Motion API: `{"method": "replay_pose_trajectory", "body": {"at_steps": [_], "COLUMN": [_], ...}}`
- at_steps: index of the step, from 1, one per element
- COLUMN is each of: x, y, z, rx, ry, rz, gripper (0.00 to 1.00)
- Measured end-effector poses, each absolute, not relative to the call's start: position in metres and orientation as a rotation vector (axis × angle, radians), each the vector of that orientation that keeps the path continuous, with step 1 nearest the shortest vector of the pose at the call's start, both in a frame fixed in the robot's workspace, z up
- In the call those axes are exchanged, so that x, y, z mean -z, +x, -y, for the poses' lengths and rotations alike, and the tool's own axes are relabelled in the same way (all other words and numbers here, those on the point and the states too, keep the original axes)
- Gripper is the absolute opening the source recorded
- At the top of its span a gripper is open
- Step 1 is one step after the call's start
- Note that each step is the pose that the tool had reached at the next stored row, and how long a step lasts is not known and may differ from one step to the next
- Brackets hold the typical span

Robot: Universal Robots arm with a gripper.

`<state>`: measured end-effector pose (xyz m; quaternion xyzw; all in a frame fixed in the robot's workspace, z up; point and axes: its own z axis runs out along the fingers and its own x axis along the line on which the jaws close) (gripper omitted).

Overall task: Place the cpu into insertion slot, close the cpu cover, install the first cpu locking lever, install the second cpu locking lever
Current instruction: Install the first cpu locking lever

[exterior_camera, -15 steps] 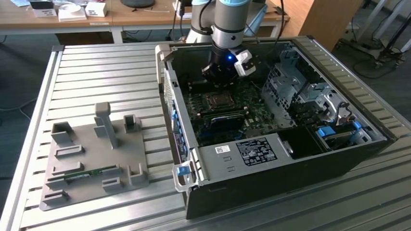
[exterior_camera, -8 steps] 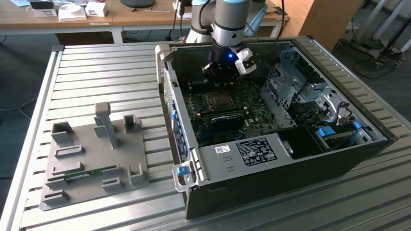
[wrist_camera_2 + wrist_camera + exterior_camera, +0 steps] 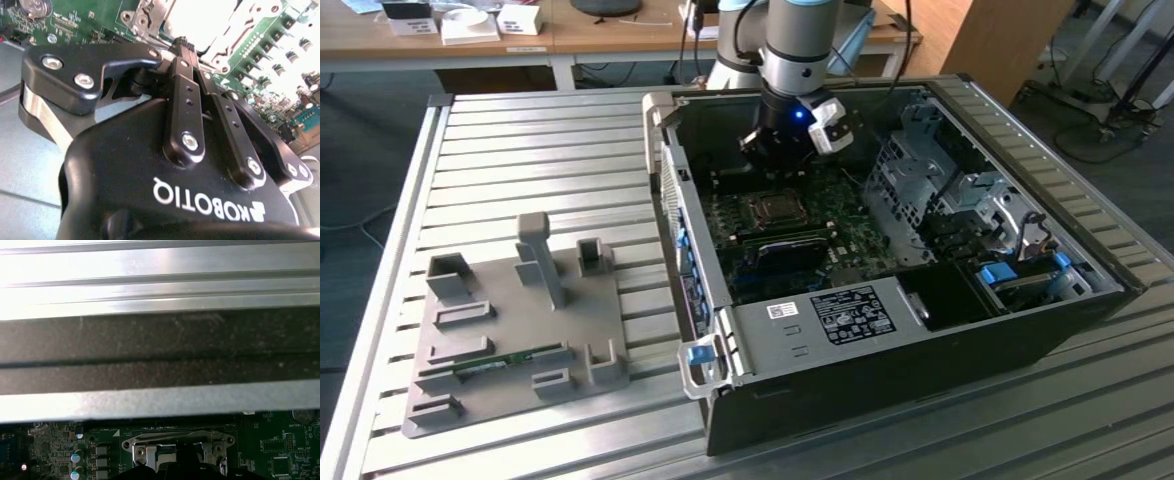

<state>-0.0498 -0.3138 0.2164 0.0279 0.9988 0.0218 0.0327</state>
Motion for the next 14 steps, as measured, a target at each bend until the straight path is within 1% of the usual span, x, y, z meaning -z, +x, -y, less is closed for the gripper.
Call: {"method": "replay_pose_trajectory", "body": {"at_steps": [9, 14], "x": [-0.2186, -0.2185], "y": [-0.0498, -0.0498], "z": [0.3146, 0.3219], "rx": [-0.067, -0.067], "ry": [0.086, 0.086], "rz": [-3.074, -3.074], "gripper": [0.11, 0.11]}}
